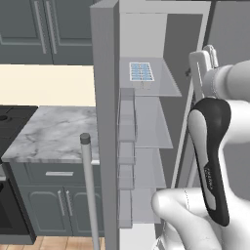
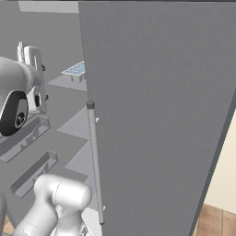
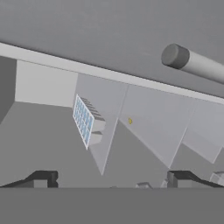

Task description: Open the freezer door, pick up the ice cube tray from the freezer, and place it on the dining counter.

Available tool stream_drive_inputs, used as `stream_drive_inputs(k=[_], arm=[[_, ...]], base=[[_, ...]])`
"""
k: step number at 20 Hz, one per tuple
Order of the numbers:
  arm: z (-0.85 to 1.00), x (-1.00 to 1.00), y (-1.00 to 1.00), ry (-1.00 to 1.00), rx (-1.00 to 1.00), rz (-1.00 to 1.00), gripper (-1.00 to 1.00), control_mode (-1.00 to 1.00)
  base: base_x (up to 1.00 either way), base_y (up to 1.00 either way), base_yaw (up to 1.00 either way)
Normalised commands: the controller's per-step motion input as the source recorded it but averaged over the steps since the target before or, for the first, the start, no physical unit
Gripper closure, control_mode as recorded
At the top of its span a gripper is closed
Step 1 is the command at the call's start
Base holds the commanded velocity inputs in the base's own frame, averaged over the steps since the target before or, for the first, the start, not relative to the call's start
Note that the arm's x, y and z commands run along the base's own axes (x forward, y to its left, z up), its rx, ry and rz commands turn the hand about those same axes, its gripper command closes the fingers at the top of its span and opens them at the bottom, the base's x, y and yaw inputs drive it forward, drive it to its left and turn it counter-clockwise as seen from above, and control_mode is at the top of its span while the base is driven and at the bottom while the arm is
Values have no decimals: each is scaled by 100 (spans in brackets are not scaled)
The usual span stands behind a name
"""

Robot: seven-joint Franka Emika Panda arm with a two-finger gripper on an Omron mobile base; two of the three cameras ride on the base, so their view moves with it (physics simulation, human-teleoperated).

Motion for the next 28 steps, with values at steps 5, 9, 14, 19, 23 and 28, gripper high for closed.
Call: stream_drive_inputs(k=[5,9,14,19,23,28], arm=[[-4,17,0,0,0,0,-100,-100],[-3,19,0,0,0,0,-100,-100],[-2,26,0,0,0,0,-100,-100],[-2,30,0,0,0,-1,-100,-100],[-3,28,1,0,0,-1,-100,-100],[-6,16,0,0,0,0,-100,-100]], base=[[0,0,0],[0,0,0],[0,0,0],[0,0,0],[0,0,0],[0,0,0]])
